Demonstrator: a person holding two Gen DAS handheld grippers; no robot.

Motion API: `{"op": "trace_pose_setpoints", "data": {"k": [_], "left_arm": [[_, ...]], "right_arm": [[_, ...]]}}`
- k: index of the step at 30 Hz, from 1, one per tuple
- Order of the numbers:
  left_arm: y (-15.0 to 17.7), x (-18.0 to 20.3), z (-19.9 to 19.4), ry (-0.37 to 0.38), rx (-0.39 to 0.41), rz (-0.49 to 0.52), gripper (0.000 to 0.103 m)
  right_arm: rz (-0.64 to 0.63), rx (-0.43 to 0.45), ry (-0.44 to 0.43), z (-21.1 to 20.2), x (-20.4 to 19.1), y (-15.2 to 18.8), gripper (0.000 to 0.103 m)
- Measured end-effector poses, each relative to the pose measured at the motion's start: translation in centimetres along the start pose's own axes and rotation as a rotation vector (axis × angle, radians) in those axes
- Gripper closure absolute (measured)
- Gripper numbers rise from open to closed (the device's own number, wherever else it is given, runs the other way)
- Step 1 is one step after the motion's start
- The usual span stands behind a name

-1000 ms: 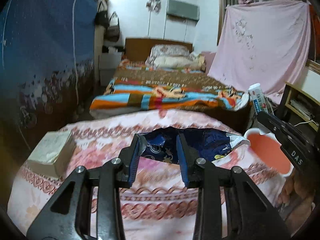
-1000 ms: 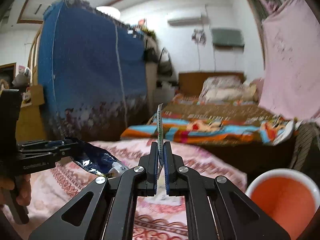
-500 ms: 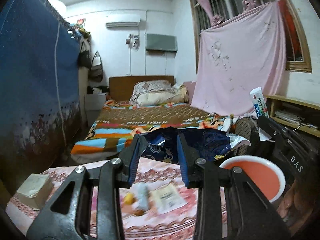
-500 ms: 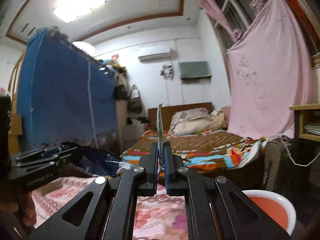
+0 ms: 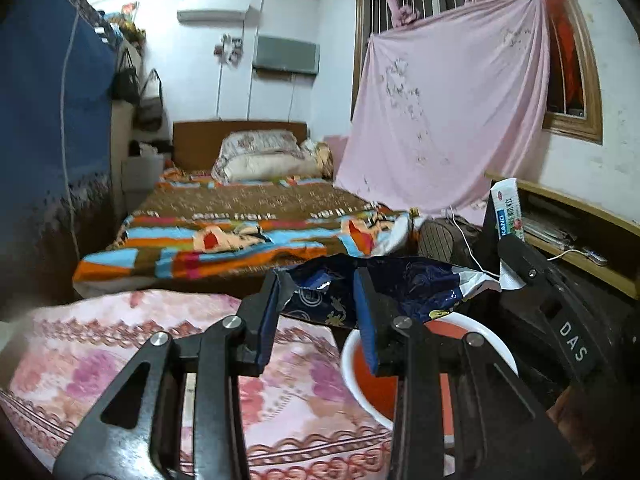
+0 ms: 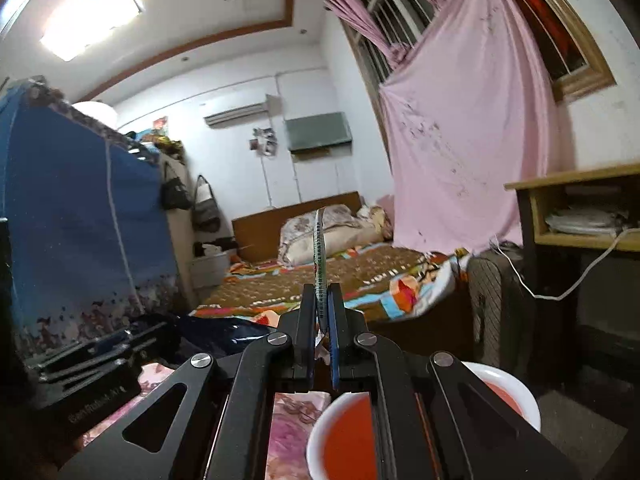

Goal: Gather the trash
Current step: 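Carry both items over the orange basin and open both tools to drop them, then move both tools back over the quilt toward the remaining items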

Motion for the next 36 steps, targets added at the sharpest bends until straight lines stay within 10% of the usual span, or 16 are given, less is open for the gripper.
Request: {"op": "trace_pose_setpoints", "data": {"k": [18,29,32,36], "left_arm": [[3.9,3.2,6.3,0.204,-0.347,-0.194,0.081],[3.1,-0.3,3.3,0.119,-0.242,-0.206,0.059],[2.8,-1.7,2.6,0.085,-0.212,-0.209,0.055],[2.6,-3.8,1.1,0.03,-0.163,-0.214,0.045]], "right_arm": [[0.056,-0.131,0.101,1.6,2.7,1.8,0.097],[0.022,-0.153,0.084,1.9,1.6,2.2,0.091],[0.011,-0.143,0.071,1.8,1.0,2.2,0.065],[0.004,-0.119,0.043,1.5,0.0,2.1,0.058]]}}
Point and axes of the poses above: each gripper's, at about its wrist camera, not at the fingertips, and z roughly the way its jaws point, x to its right, y to its underside, the point moved 4 cm from there along z, roughly the way its jaws point, and after that the axes turned 8 degrees about z, right-handed, at the moved point
